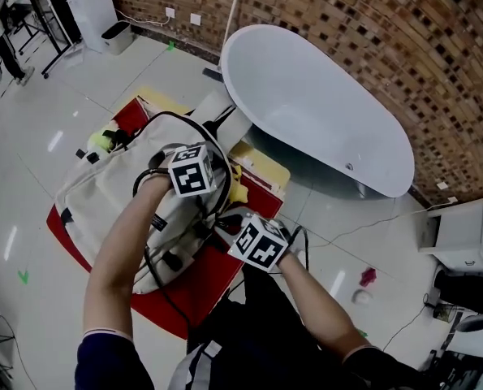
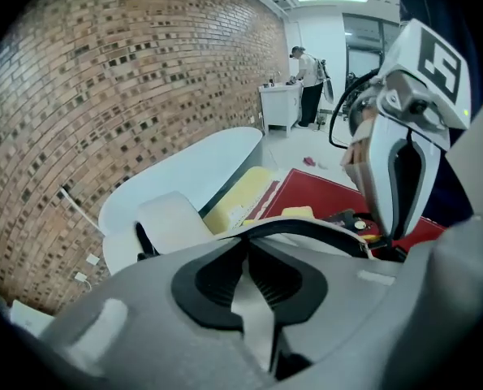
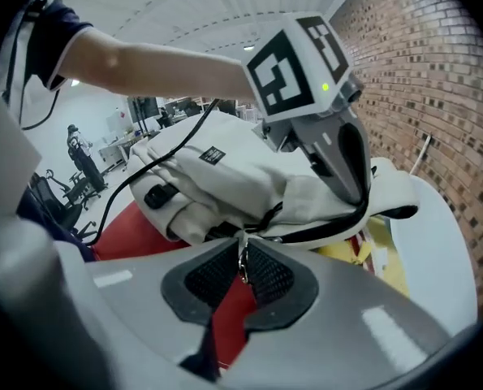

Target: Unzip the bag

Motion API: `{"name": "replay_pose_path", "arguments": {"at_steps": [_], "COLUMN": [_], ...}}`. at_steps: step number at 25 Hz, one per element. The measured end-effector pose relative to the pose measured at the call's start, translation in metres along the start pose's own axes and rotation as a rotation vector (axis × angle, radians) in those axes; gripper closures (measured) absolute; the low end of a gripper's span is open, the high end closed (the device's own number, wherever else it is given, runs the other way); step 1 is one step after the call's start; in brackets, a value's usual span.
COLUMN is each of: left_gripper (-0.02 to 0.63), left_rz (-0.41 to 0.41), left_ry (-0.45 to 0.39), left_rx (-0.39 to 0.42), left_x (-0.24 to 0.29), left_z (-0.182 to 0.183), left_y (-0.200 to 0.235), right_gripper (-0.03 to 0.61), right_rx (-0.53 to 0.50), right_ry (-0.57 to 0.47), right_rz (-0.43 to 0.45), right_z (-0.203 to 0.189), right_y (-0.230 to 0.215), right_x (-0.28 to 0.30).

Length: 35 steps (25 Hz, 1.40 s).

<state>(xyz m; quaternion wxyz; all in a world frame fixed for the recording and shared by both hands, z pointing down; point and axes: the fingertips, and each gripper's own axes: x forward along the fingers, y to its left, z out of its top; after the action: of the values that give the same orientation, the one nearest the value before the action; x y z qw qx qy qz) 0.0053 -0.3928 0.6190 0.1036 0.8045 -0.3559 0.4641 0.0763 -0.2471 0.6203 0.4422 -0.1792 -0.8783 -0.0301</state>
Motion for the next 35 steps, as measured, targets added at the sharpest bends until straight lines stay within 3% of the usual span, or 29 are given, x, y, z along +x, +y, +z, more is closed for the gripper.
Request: {"name": "replay_pose_path", "arguments": {"at_steps": [2,6,8,12,15,17,19,23,29,32,35], "left_gripper": [0.583,0.555,0.517,0.512,0.514,0.522,0.591,0.612,0.612,0.612,0.612], "left_rz": [0.015,0.042,0.070,0.165,0.322,0.428,0.530,0.802,1.085,1.154,1.167], "left_ry": [-0.010,-0.087,-0.100,-0.103,-0.123,-0.208,-0.333,-0.449,-0.558,-0.624,-0.686], "left_rx": [-0.039,-0.195,-0.263,-0.381,-0.497,-0.608,-0.710,-0.857,-1.042,-1.089,-1.103], "left_x": [0.001,-0.011,-0.024,-0.048,-0.080,-0.109,-0.138,-0.194,-0.254,-0.281,-0.295], "left_z": [0.001,0.006,0.001,-0.003,-0.007,-0.004,0.002,-0.004,-0.003,0.007,0.013], "left_y": [0.001,0.003,0.009,0.017,0.021,0.020,0.012,-0.014,-0.068,-0.084,-0.096], "right_gripper": [0.540,0.514,0.426,0.426,0.443,0.512,0.574,0.574,0.574,0.574,0.574], "right_rx": [0.007,0.031,0.041,0.051,0.047,0.054,0.051,-0.030,-0.137,-0.194,-0.228], "right_ry": [0.001,-0.038,-0.090,-0.220,-0.349,-0.451,-0.547,-0.653,-0.739,-0.732,-0.743], "right_rz": [0.007,0.033,0.066,0.081,0.099,0.131,0.188,0.314,0.445,0.478,0.479], "right_z": [-0.003,-0.002,0.009,0.032,0.064,0.092,0.118,0.160,0.202,0.214,0.224], "right_y": [0.001,-0.010,-0.022,-0.058,-0.084,-0.097,-0.101,-0.089,-0.043,-0.013,0.008], "right_x": [0.005,-0.007,-0.021,-0.057,-0.081,-0.094,-0.107,-0.117,-0.124,-0.125,-0.125]}}
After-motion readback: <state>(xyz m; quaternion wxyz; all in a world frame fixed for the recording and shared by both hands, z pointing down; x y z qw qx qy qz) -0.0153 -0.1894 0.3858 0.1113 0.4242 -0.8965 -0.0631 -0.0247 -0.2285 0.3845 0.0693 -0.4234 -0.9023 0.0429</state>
